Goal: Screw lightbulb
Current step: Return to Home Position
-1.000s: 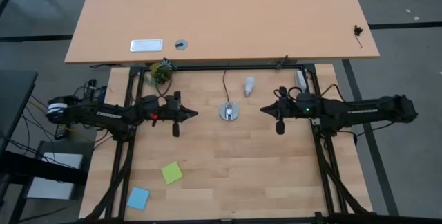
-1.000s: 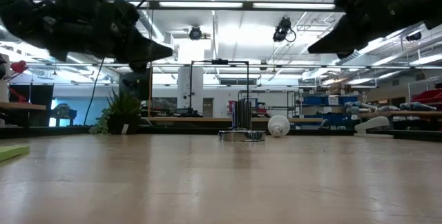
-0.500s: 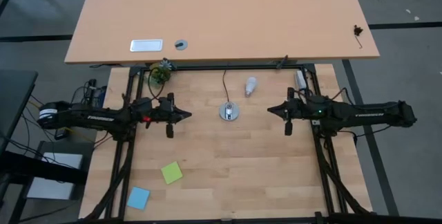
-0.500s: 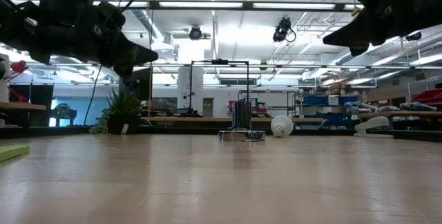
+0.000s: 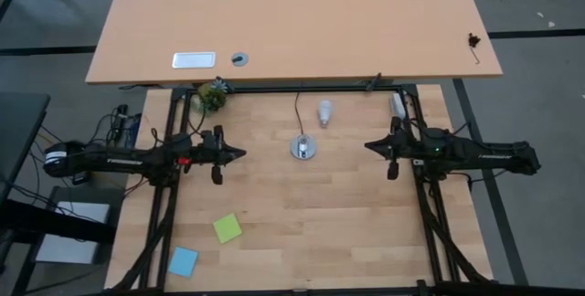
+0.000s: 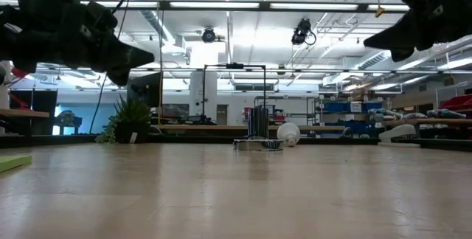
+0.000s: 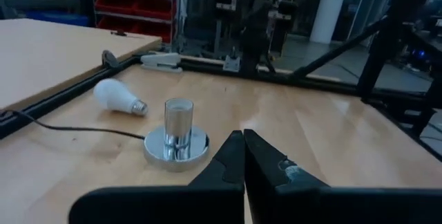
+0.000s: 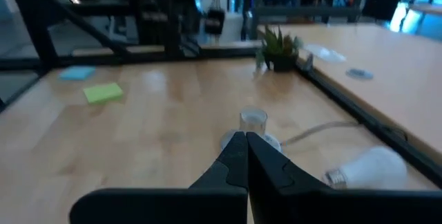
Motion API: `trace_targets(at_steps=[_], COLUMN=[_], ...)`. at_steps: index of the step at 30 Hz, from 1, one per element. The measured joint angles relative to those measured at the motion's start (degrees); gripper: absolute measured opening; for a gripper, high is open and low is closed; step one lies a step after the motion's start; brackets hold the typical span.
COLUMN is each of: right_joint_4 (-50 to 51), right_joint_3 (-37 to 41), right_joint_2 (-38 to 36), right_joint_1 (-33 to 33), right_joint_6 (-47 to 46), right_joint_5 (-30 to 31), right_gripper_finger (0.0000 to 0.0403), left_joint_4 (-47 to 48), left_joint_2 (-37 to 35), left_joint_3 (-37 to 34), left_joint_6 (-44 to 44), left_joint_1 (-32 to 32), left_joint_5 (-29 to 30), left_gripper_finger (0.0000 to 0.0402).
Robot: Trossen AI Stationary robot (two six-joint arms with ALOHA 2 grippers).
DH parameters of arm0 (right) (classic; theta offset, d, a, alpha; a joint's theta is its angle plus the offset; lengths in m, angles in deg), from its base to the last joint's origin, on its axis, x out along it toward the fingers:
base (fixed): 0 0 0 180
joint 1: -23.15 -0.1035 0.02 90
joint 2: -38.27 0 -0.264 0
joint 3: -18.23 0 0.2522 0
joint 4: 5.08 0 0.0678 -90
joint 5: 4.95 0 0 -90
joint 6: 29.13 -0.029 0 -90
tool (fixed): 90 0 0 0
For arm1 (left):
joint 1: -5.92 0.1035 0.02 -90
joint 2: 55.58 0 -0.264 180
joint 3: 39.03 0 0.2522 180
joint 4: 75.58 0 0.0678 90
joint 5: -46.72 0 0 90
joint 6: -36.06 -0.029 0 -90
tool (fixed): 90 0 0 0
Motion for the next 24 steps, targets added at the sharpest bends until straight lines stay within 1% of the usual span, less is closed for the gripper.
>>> trace_targets(at_steps=[3,9,12,15,17,22,24], right_joint_4=[-0.5,0.5,0.6,0.6,0.6,0.1,0.0], right_joint_3=[-0.1,-0.1,-0.1,-0.1,-0.1,-0.1,-0.1], right_joint_2=[-2.1,-4.3,-4.6,-4.8,-4.8,-4.7,-4.7], right_joint_1=[-1.2,-3.7,-5.3,-7.1,-8.4,-11.9,-13.1], right_joint_6=[0.7,1.2,1.1,-0.1,-0.9,-0.3,0.4], right_joint_5=[0.4,3.3,4.6,7.1,8.7,10.8,10.4], right_gripper_finger=[0.0005,0.0004,0.0004,0.0004,0.0004,0.0003,0.0002], left_joint_4=[3.3,5.5,6.6,9.3,9.4,11.9,13.9], left_joint_2=[-1.9,-4.4,-6.0,-7.8,-8.9,-12.5,-14.1], left_joint_3=[0.0,0.0,0.0,0.0,0.0,0.0,0.0], left_joint_6=[0.0,-1.4,-1.5,-1.5,-1.6,-1.8,-1.8], left_joint_1=[-0.4,-2.1,-2.7,-3.1,-3.4,-3.4,-3.4], left_joint_5=[0.0,1.8,2.2,2.4,2.9,3.2,3.2], left_gripper_finger=[0.0,0.0,0.0,0.0,0.0,0.0,0.0])
